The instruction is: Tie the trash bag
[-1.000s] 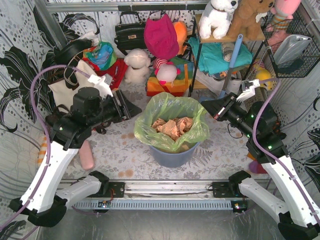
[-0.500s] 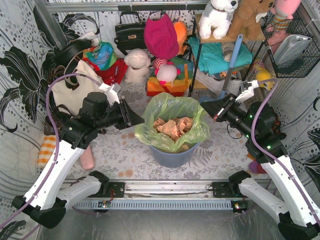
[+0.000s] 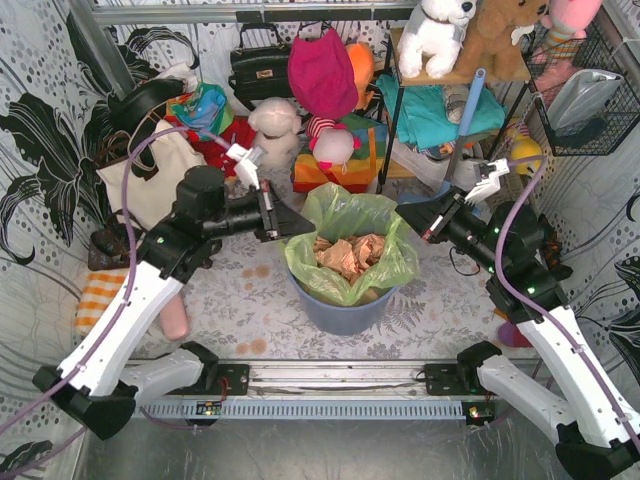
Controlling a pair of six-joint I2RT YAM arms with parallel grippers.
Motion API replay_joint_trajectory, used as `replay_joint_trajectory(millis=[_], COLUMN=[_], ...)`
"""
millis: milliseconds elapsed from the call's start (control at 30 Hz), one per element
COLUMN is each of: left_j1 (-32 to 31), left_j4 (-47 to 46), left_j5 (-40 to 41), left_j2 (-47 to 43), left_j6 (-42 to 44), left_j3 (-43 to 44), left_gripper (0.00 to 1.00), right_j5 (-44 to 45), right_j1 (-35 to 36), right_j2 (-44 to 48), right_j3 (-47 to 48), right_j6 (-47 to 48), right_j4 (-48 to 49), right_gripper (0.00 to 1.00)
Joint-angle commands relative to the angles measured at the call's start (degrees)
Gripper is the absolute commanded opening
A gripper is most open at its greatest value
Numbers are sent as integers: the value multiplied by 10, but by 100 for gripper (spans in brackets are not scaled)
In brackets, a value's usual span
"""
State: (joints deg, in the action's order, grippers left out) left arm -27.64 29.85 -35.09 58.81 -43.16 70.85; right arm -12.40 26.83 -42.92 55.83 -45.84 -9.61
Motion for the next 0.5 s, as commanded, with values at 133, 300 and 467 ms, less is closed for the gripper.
replay_joint_trajectory(millis=[133, 300, 467], left_j1=[-121, -179, -189], left_j4=[-16, 57, 108], left_j5=[15, 82, 143], left_j2=[119, 169, 174], left_j6=[50, 95, 115], left_j3=[72, 108, 133], left_gripper=[0, 0, 13], right_j5=[-20, -22, -24], right_j1=[1, 0, 0], right_j2=[-10, -14, -16], right_j3=[-22, -27, -25], right_j6=[-16, -17, -15], right_j4=[57, 61, 59], right_gripper=[0, 0, 0])
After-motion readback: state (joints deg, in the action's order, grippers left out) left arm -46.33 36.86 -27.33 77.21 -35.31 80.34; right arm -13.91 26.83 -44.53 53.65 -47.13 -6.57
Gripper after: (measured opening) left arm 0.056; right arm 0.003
